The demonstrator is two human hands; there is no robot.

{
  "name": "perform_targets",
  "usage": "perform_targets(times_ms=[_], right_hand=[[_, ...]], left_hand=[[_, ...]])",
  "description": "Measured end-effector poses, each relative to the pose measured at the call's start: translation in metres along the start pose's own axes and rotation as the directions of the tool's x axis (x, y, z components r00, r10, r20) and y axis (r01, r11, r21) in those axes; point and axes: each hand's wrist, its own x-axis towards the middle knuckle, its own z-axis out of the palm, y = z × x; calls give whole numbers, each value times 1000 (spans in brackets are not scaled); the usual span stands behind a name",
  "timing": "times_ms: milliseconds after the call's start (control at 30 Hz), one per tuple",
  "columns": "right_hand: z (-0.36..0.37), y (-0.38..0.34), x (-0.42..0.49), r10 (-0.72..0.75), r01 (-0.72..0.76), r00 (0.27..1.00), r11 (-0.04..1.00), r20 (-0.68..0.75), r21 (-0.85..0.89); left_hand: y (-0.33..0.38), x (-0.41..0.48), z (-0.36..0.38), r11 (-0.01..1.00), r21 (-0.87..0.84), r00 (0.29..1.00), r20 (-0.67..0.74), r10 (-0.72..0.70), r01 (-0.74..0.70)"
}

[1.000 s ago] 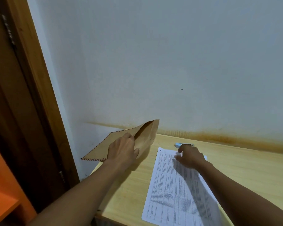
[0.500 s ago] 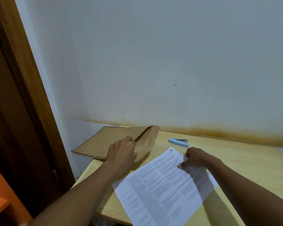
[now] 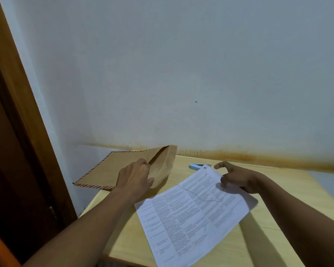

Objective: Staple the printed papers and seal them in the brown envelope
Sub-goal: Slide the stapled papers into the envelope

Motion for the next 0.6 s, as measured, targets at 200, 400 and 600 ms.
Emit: perform_targets(times_ms=[200,400,600], right_hand=[[-22,-12,-23,-230,182,959,947,-163,-264],[-53,-41,-54,-395,261,866,881,-309,-394],[-86,-68,-72,-545,364,700,829,-462,-425]], left_hand=[[2,6,-5,999,28,999,23,-22,22],[8,12,-8,999,49,999,25,-25,24],[11,15,-12,999,34,999,24,-28,27]])
